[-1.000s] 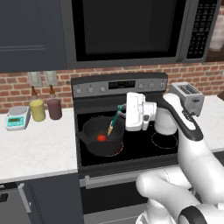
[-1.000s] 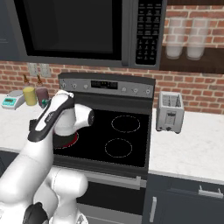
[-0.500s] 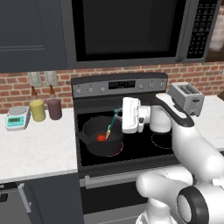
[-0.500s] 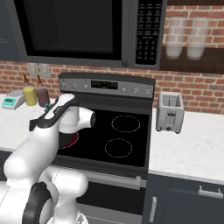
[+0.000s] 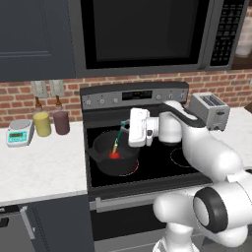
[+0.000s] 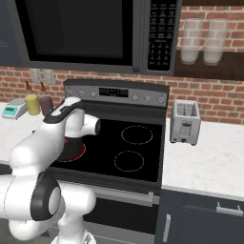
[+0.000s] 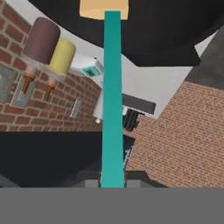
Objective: Put the lemon and tomato in the pot. Retrieve the spatula and lightly stir the vegetables in the pot.
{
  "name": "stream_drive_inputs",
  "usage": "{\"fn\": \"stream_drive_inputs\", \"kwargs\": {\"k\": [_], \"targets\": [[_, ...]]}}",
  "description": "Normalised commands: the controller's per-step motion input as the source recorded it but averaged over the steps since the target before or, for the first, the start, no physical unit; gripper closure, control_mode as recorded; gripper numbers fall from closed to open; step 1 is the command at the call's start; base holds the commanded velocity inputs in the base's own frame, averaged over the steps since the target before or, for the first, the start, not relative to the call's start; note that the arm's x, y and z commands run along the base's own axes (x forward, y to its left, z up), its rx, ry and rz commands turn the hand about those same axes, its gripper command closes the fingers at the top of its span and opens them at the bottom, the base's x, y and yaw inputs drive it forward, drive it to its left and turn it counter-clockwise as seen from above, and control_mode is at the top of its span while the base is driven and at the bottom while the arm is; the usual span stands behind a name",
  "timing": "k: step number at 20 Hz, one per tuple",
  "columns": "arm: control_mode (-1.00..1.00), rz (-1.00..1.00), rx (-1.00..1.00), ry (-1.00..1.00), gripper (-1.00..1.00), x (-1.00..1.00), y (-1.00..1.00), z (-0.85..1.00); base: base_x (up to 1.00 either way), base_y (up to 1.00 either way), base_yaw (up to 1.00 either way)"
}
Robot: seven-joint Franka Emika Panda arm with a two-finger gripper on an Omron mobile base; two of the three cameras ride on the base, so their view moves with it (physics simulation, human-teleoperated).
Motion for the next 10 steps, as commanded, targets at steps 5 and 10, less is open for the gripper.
{"fn": "stream_drive_inputs", "kwargs": {"k": [5,10], "targets": [[-1.00,0.00,0.00,0.03,1.00,0.36,0.06,-0.31,0.00,0.00,0.00],[-1.00,0.00,0.00,0.03,1.00,0.23,0.04,-0.34,0.00,0.00,0.00]]}}
